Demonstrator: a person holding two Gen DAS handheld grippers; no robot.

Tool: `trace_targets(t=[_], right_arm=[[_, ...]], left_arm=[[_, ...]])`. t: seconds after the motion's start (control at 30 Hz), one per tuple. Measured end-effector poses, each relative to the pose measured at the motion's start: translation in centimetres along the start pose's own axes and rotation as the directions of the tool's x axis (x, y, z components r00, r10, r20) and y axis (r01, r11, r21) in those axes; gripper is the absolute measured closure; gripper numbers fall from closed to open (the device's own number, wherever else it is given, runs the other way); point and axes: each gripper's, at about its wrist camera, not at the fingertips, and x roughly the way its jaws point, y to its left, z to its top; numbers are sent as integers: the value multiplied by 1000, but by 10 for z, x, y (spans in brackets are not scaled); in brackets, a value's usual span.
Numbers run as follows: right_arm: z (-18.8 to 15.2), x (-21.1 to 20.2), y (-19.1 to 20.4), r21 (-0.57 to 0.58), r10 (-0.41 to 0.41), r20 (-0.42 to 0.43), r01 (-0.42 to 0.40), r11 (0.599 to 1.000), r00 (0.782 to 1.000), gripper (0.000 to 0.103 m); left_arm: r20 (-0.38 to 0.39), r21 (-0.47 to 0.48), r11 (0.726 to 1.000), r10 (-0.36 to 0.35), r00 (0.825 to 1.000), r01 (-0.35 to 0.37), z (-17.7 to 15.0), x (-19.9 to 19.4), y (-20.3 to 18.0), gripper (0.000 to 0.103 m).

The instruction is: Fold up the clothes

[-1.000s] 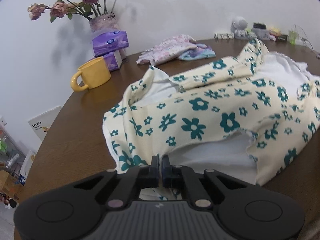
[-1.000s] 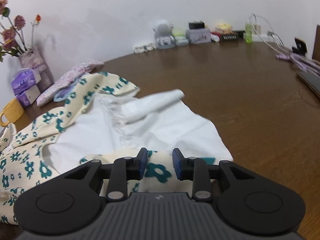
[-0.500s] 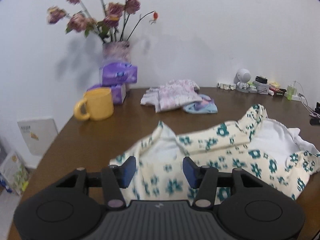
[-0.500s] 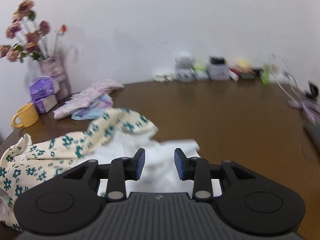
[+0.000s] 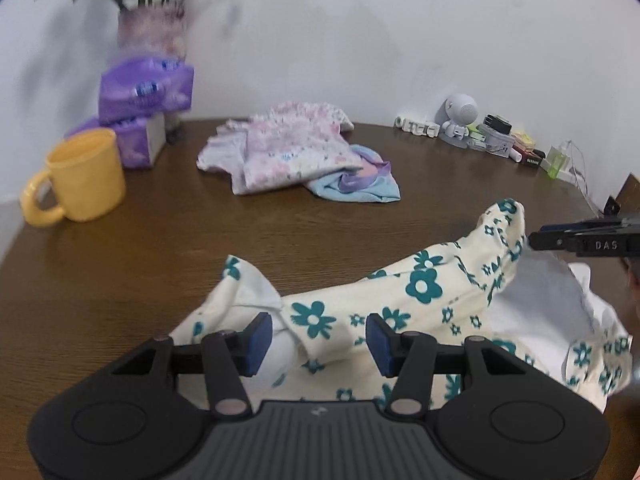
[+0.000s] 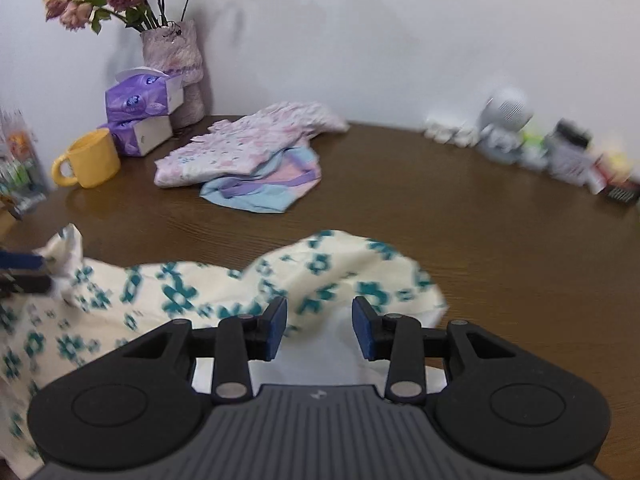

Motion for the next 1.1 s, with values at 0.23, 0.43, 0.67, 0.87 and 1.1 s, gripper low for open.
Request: trace_targets(t=[0.23, 0.43, 0.67, 0.87, 1.1], right_arm=[[12, 41, 3, 47, 28, -76, -24, 999, 997, 65], [31, 53, -9, 129, 89, -64, -80, 988, 994, 99], [61, 78, -11, 134, 59, -23, -56, 989, 998, 99], [53, 111, -7, 100, 14, -61, -8, 995, 998, 99], [48, 116, -18, 115, 35, -60, -28, 993, 998, 93]], left_arm=[[-72, -59, 996, -67, 995, 62, 1, 31, 11, 89], [14, -74, 993, -94, 995, 95, 12, 27, 23, 101], [66, -123, 991, -43, 997, 51, 35, 45, 37, 101], [47, -100, 995, -6, 999, 11, 31, 66, 36, 101], [39, -120, 993, -12, 999, 17, 24, 74, 44, 98]])
